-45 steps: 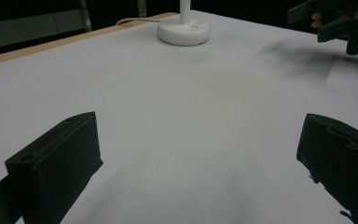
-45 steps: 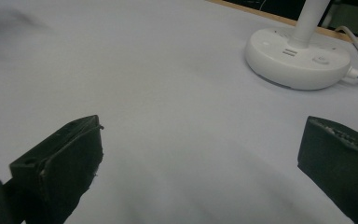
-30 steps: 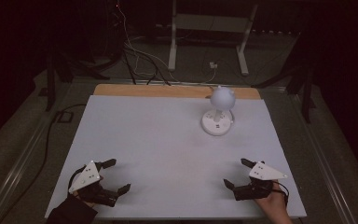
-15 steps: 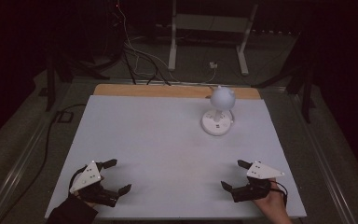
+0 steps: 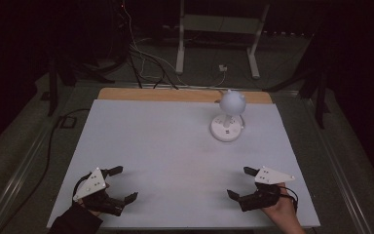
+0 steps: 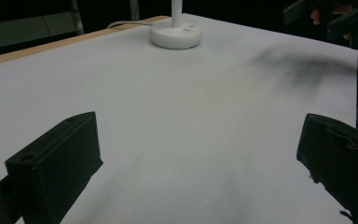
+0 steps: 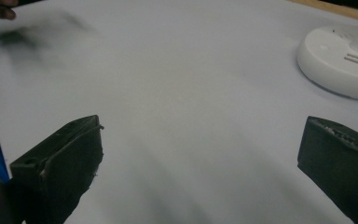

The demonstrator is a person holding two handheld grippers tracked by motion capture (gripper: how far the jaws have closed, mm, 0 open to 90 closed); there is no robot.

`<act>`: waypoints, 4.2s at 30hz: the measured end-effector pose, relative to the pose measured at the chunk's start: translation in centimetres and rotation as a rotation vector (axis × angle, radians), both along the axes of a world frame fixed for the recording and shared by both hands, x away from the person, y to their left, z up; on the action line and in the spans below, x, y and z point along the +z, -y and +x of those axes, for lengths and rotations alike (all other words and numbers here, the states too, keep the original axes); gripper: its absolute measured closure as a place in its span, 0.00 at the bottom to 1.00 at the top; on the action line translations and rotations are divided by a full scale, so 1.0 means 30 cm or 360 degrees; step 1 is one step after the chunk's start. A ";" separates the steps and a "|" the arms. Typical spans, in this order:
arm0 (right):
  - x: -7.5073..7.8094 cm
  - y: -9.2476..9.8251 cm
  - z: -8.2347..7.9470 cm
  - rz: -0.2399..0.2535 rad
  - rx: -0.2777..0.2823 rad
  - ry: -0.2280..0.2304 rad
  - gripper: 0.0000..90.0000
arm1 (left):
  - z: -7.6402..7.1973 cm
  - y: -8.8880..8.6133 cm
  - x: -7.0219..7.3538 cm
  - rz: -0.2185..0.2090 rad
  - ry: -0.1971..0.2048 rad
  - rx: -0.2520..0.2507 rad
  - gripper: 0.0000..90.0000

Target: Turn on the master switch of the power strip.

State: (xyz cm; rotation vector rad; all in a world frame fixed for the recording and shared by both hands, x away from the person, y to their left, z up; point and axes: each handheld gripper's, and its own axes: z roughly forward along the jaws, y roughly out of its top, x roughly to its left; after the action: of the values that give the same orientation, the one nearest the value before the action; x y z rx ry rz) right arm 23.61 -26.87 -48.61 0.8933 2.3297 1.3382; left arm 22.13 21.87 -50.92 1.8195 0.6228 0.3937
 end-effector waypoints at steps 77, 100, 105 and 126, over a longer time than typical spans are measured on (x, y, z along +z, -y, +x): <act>0.119 0.058 0.438 0.0133 -0.0205 0.0020 0.00 | -0.009 0.012 0.005 0.0000 0.0007 -0.0040 0.00; 0.069 0.098 0.551 0.0112 -0.0305 -0.0074 0.00 | -0.011 0.013 0.007 -0.0002 0.0012 -0.0047 0.00; 0.059 0.102 0.571 0.0092 -0.0371 -0.0076 0.00 | -0.010 0.014 0.006 -0.0002 0.0011 -0.0048 0.00; 0.027 0.103 0.644 0.0144 -0.0501 -0.0144 0.19 | -0.010 0.013 0.005 -0.0001 0.0005 -0.0054 0.00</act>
State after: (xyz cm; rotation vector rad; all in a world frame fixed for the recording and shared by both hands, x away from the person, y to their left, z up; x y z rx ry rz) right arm 42.93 -29.95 -47.79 1.3106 2.0921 1.2998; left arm 21.84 21.49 -50.75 1.8264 0.5892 0.3737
